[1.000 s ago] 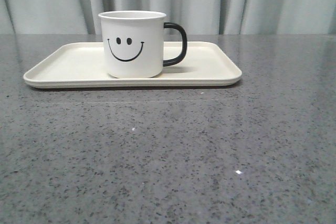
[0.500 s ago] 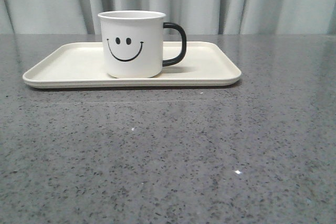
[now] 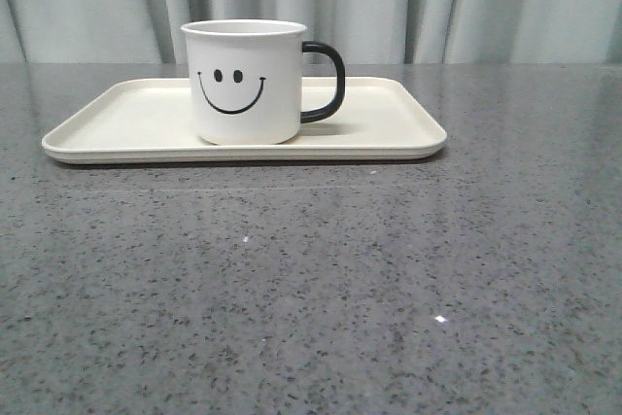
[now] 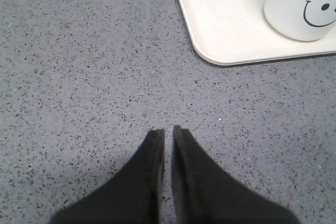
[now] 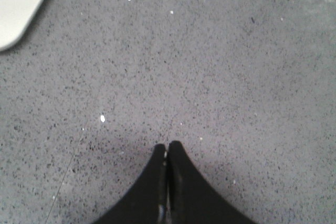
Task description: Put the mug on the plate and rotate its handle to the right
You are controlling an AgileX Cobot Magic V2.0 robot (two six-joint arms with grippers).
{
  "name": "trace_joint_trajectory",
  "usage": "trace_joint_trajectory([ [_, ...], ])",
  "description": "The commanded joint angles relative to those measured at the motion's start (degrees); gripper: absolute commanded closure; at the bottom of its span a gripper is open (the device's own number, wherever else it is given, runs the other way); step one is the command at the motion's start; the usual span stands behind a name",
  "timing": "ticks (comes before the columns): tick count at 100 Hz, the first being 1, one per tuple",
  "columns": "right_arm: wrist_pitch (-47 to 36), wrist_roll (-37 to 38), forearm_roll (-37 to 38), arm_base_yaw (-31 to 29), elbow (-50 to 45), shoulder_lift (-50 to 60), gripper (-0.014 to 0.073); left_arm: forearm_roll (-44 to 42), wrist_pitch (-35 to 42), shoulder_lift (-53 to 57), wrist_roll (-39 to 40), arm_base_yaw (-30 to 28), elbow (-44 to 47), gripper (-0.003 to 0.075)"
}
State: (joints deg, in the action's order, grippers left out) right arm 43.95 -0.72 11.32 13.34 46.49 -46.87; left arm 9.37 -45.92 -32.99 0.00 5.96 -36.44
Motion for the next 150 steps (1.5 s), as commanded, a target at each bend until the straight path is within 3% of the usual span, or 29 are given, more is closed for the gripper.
trace_joint_trajectory([
  [1,-1.76,0.06,0.63,-0.38,1.51,0.36,0.0659,0.98,4.72,-0.21,0.39,-0.06,-1.56,0.074],
  [123,-0.74,0.06,0.63,-0.38,1.51,0.36,0.0659,-0.84,6.38,0.04,0.39,-0.06,-1.56,0.074],
  [150,-0.74,0.06,0.63,-0.38,1.51,0.36,0.0659,-3.57,22.46,8.05,0.39,-0.06,6.42,0.074],
])
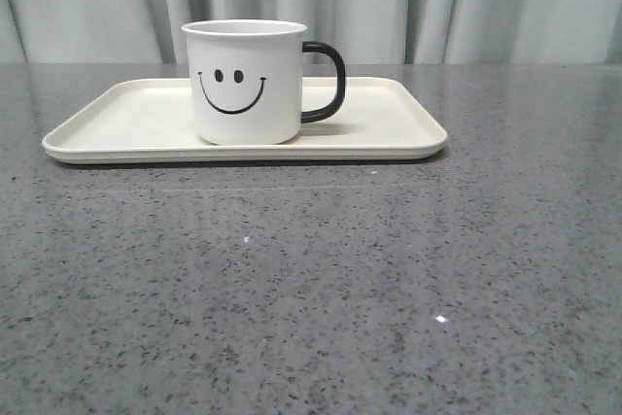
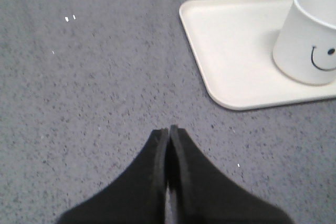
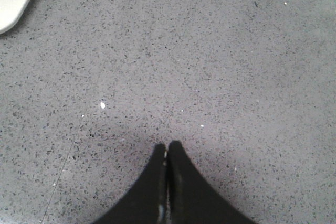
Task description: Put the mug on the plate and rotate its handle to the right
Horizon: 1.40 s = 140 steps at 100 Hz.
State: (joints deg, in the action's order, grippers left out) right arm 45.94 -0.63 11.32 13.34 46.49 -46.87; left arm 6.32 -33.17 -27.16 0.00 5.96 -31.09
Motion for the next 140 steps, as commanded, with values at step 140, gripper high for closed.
trace_joint_trajectory([
  [140,-2.81,-0.03,0.63,-0.38,1.51,0.36,0.0659,-7.73,31.3,29.03,0.39,-3.92,31.67,0.074],
])
